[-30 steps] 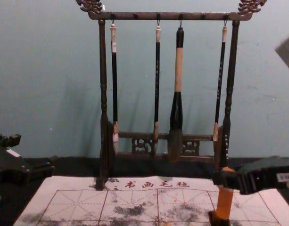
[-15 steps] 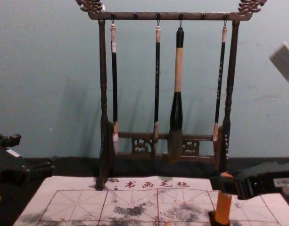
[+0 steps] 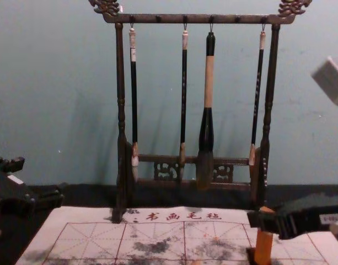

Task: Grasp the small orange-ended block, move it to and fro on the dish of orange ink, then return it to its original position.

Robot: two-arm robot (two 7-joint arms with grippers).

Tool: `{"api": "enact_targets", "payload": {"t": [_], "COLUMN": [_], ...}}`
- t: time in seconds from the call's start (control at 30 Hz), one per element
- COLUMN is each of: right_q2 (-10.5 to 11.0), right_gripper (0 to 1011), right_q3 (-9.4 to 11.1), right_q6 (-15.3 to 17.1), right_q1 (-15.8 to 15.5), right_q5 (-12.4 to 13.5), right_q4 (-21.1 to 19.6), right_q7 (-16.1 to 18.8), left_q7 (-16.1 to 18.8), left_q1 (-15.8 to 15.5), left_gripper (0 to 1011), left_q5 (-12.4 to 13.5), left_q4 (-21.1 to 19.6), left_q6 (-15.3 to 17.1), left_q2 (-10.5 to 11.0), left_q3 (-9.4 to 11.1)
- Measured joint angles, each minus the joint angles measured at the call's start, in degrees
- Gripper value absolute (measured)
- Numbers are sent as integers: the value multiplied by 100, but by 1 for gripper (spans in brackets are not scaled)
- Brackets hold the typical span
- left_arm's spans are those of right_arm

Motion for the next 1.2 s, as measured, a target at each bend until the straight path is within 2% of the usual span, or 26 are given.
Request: {"api": "enact_targets", "payload": {"t": [0.8,1.2], "right_q2": [-206,-237], "right_gripper": [119,120], "right_q3": [-17,-5], "right_q6": [-29,-51], "right_q1": [-24,-63], "right_q5": [-389,-584], "right_q4": [222,246], "right_q7": [95,134], "left_q7": [0,0], "left_q1": [0,0], "left_gripper": [1001,1001], "left_q5": [0,0], "left_q4": [0,0], "left_q6": [0,0], "left_q2": [0,0], "left_q3": [0,0]}}
